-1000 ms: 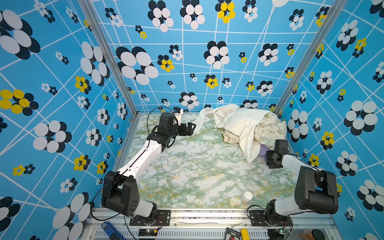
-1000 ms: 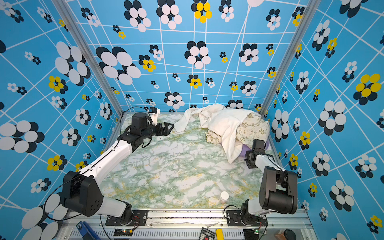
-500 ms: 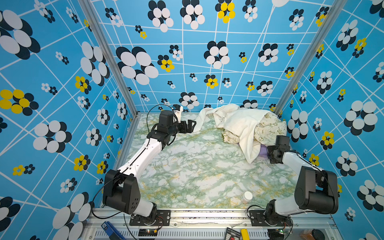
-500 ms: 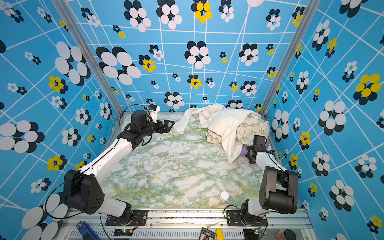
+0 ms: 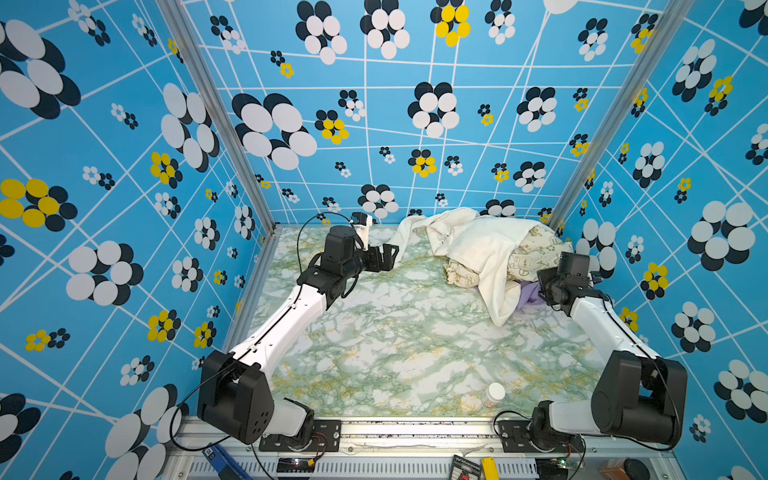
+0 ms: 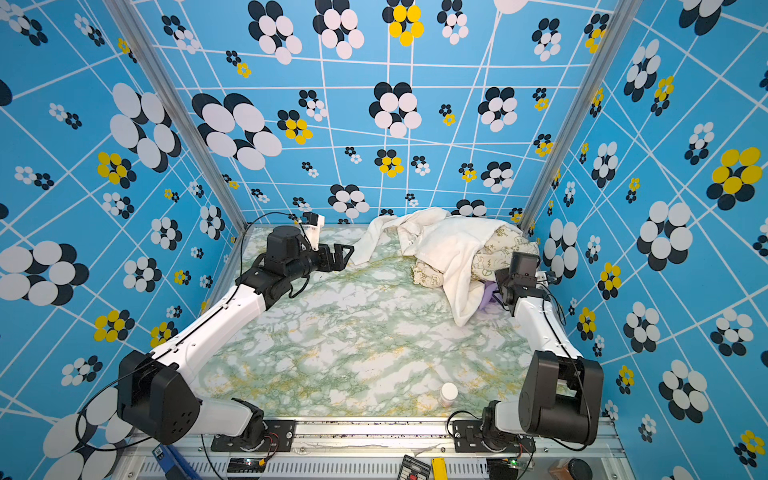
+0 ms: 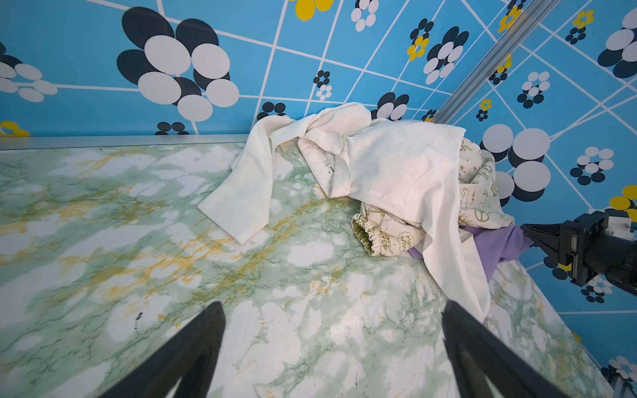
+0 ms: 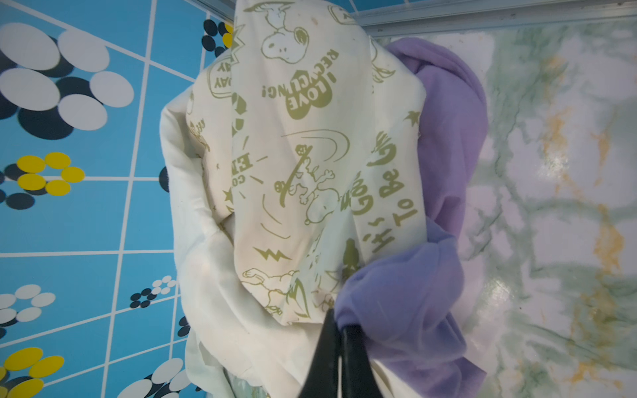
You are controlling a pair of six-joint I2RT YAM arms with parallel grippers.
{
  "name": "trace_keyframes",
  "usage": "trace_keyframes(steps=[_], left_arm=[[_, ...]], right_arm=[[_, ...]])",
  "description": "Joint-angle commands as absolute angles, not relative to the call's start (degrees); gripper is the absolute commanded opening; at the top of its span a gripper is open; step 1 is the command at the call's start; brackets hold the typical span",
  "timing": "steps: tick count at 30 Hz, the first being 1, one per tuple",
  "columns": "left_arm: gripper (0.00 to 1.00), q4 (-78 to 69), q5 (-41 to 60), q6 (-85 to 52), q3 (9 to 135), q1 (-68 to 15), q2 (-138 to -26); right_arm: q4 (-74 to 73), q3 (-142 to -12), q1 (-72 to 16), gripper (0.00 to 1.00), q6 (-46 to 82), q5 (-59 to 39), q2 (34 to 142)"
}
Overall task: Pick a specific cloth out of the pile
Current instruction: 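Close the right gripper on the purple shirt's edge, then lift the purple shirt up out of the pile with the right gripper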
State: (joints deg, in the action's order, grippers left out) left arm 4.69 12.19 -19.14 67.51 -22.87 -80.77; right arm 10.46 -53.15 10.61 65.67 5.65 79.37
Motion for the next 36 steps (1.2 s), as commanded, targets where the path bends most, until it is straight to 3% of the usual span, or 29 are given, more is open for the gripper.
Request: trace_keyframes(steps=[1,36], left_arm=[[0.99,4.3,8.6,-20.0,66.4,-24.4,-79.3],[0.99,5.0,4.4,-19.4,66.4,-30.0,-76.9]], right_arm=[[9.9,-55.3,10.3,0.0,62.9,5.1,77.6],[-6.1,-72.9,10.2,0.0,55.2,1.1,72.8]])
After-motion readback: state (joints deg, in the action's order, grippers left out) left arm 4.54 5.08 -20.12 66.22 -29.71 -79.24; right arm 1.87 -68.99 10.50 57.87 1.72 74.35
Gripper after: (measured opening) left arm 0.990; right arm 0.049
